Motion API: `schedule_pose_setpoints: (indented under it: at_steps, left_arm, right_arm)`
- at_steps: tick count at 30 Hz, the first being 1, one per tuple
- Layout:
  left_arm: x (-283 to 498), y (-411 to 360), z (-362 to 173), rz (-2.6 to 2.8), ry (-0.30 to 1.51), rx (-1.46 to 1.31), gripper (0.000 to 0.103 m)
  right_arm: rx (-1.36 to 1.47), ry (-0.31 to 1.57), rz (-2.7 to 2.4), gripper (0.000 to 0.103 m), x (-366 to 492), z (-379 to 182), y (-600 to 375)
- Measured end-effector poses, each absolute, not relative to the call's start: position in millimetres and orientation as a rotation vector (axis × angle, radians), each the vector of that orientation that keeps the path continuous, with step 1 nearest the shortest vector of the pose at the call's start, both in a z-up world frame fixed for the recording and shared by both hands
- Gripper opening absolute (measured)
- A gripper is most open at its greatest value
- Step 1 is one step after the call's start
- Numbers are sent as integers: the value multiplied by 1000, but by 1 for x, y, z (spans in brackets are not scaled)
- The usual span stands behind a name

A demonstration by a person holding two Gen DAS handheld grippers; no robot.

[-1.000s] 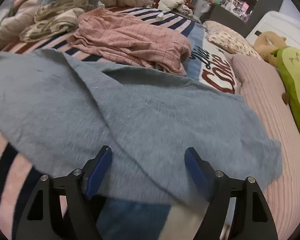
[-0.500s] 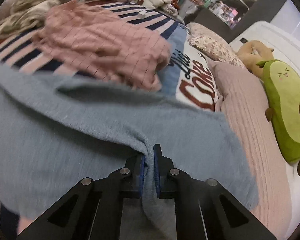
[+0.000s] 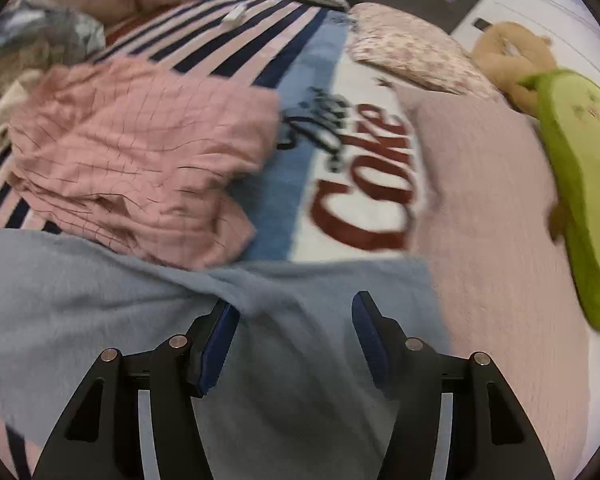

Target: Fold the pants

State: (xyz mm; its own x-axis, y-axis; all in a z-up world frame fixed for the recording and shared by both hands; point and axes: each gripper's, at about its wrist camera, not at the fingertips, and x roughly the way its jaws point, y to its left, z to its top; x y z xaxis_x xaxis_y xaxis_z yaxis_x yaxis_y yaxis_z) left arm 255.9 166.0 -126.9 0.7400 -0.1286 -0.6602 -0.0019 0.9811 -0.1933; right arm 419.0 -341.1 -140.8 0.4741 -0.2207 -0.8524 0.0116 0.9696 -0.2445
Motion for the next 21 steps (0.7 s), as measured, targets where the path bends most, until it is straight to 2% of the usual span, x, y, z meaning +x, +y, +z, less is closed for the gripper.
schedule_pose_setpoints:
  at_steps: [3,7,11,16,19,21]
  left_arm:
    - [252,162,-125,-77,724,-195,86]
    - [247,157,-123,-93,715,-199,86]
    - [244,154,-124,-100,721,-191,86]
    - [243,155,-125,-91,723,-184,86]
    - [245,161,-128,-61,730,-180,86]
    - [245,167,-129,-54,733,-178,86]
  right_arm:
    - [-240,1024,-258,61,389,-122,-374]
    - [-98,1027,-242,61,354,-113,-409]
    - [-86,1028,-192,61,329,-123,-413]
    - [-106,1025,-187,61,344,-141,-408]
    - [-182,1002,-306,59,371,-151,-406]
    - [-178,990,-385,51,381,-153,-411]
